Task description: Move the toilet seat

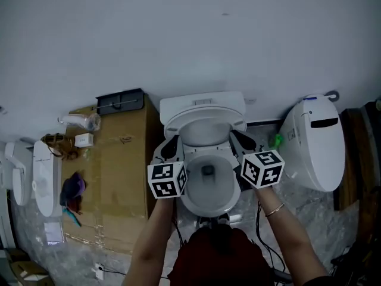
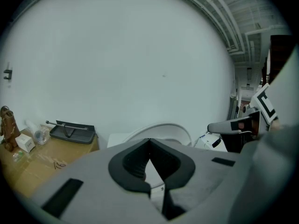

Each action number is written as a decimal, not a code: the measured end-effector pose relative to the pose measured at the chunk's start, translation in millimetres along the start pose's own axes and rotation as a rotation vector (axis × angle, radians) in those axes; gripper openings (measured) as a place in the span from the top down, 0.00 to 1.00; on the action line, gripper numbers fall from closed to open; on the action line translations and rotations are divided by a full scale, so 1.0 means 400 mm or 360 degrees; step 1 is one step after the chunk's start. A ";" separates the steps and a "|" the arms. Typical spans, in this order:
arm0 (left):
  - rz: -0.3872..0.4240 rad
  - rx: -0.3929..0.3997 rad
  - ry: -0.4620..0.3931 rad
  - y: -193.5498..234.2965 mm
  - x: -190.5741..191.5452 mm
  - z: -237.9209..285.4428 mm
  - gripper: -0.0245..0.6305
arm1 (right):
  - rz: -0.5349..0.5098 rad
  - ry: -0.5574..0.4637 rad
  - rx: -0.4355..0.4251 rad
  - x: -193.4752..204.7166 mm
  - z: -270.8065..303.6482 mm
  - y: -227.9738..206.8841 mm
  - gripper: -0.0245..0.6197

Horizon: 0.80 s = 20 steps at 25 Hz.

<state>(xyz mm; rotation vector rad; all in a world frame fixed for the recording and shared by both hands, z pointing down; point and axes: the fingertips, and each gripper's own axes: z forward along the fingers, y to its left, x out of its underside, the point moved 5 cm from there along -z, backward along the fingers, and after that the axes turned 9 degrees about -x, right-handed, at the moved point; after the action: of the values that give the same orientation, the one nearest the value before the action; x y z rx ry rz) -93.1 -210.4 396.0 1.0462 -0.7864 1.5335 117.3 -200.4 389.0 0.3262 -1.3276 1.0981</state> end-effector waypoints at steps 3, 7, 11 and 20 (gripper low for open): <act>-0.0013 0.0040 -0.0015 -0.023 0.019 -0.061 0.92 | -0.0022 -0.0006 -0.0027 0.018 -0.048 0.041 0.92; -0.0008 0.0084 -0.0025 -0.053 0.043 -0.142 0.92 | -0.0024 -0.0043 -0.0034 0.045 -0.122 0.101 0.93; 0.0028 0.0113 -0.0036 -0.080 0.059 -0.216 0.92 | -0.0081 -0.0051 -0.0032 0.070 -0.182 0.166 0.94; 0.0111 0.0116 -0.0149 -0.091 0.043 -0.377 0.92 | -0.0149 -0.0091 -0.0007 0.091 -0.286 0.265 0.94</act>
<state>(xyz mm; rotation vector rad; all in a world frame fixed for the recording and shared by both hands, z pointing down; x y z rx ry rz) -90.5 -61.3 350.2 1.1620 -0.8444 1.5916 98.7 -46.6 349.0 0.4153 -1.3517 1.0139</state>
